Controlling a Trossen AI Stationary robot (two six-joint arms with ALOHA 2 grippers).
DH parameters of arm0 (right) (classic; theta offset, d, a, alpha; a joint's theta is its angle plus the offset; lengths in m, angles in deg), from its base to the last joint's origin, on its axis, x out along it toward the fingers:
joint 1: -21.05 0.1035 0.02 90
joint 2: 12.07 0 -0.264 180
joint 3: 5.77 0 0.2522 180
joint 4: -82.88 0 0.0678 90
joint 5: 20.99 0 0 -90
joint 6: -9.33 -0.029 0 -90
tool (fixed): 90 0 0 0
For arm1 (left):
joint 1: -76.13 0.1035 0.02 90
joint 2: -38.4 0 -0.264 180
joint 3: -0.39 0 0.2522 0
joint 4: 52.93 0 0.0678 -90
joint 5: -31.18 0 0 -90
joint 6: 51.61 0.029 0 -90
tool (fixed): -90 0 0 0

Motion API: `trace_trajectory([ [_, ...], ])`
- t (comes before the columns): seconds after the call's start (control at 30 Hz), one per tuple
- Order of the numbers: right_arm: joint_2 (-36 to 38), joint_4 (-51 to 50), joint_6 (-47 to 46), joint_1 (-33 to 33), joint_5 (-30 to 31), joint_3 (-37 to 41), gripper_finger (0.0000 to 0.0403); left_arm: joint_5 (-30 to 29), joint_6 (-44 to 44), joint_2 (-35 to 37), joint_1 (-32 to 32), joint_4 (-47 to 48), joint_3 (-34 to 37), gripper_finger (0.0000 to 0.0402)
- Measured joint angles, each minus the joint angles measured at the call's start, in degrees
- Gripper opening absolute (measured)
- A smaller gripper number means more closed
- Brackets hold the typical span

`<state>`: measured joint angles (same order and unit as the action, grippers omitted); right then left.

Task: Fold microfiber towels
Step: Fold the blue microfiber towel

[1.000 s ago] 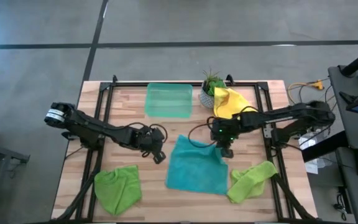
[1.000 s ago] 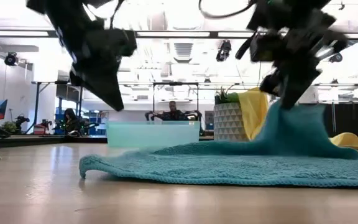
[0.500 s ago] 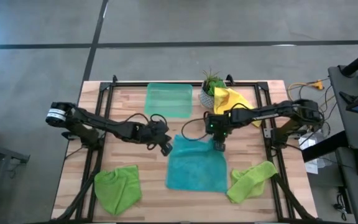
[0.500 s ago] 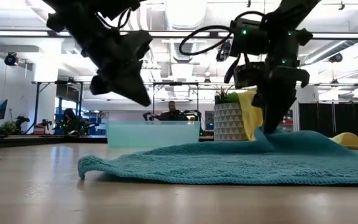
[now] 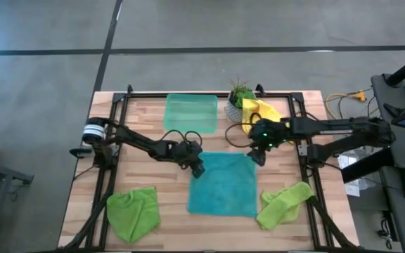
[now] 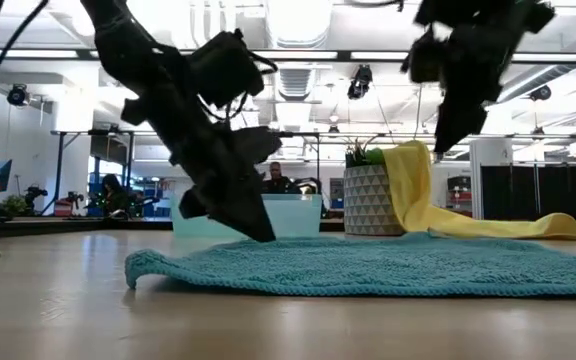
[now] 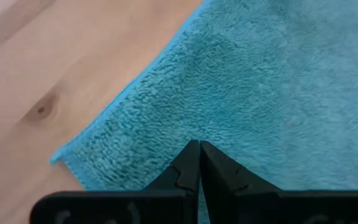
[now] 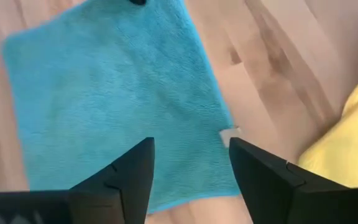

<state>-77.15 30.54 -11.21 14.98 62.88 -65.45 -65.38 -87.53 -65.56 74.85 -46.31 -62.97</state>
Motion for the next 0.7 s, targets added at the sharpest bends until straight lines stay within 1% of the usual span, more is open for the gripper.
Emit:
trace_trajectory([
  [0.13,5.98,-0.04,-5.05,2.12,0.17,3.28,0.0197,-1.06,-2.54,0.10,0.16,1.83,-0.08,0.0000],
  [0.23,9.75,0.40,-7.47,4.24,0.17,6.16,0.0192,-4.29,-4.13,2.09,0.11,8.44,0.16,0.0000],
  [0.33,12.40,1.28,-9.92,5.96,0.19,9.45,0.0188,-6.00,-3.07,3.65,0.18,12.69,0.22,0.0000],
  [0.5,14.31,4.62,-12.70,7.61,0.19,13.49,0.0187,-6.12,-2.62,6.84,0.18,18.21,0.51,0.0000],
  [0.7,14.29,11.62,-12.61,8.52,0.19,16.06,0.0187,-10.47,-1.94,15.19,-0.04,22.63,0.49,0.0000],
])
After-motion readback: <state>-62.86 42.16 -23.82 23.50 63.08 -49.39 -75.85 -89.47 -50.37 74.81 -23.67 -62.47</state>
